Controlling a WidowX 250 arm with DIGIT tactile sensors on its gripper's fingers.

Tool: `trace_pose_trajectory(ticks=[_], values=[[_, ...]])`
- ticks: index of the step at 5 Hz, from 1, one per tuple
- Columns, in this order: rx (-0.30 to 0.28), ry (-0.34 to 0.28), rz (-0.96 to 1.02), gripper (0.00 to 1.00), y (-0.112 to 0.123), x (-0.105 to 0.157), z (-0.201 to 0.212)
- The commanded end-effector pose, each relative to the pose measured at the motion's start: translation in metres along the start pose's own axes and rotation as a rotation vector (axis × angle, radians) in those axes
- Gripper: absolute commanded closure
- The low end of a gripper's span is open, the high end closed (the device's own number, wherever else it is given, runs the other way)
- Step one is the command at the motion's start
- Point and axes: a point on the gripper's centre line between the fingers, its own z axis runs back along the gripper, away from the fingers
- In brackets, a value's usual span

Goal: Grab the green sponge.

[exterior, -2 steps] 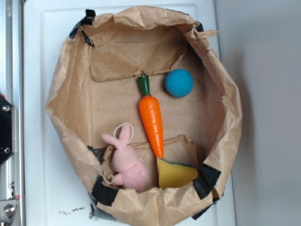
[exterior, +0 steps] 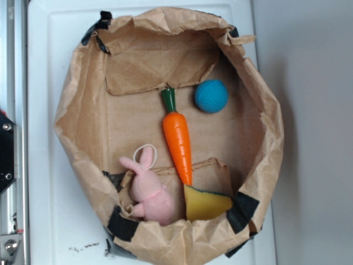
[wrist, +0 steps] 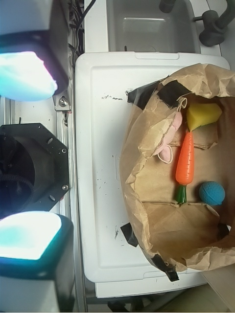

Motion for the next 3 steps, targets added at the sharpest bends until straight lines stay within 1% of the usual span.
trace_pose_trajectory(ticks=[1,2,3], values=[[-0.032,-0.011,0.095,0.0,-0.001,0.086,-0.021],[-0.01,0.063,0.192,0.0,0.01,0.112,-0.04],[-0.01,0.063,0.192,0.0,0.01,0.112,-0.04]])
